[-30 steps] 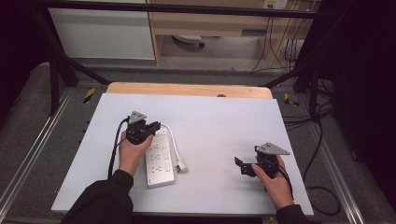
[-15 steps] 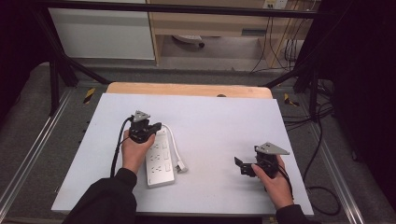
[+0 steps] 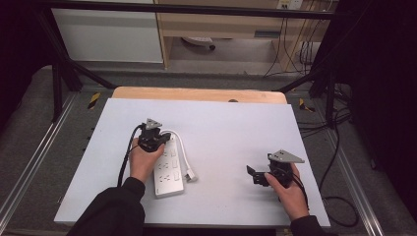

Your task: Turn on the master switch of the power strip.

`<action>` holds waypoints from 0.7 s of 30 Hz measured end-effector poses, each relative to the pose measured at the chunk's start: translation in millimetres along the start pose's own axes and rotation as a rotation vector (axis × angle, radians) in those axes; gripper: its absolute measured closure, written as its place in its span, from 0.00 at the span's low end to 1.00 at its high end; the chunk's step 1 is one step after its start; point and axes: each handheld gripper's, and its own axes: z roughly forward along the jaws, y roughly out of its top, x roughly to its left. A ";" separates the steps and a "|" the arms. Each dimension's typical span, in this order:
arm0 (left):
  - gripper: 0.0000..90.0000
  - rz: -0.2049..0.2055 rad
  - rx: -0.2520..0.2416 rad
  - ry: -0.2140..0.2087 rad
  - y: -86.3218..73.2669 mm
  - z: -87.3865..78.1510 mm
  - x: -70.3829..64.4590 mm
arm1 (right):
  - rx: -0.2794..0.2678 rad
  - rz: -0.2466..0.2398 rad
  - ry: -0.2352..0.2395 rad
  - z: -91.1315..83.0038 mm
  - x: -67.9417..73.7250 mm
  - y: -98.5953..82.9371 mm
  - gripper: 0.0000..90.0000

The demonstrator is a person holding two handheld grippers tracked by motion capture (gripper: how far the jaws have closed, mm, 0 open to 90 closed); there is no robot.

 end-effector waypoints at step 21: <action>1.00 0.009 0.014 0.034 -1.8 6.6 0.9 | 0.004 -0.003 0.003 -0.1 0.0 0.2 0.04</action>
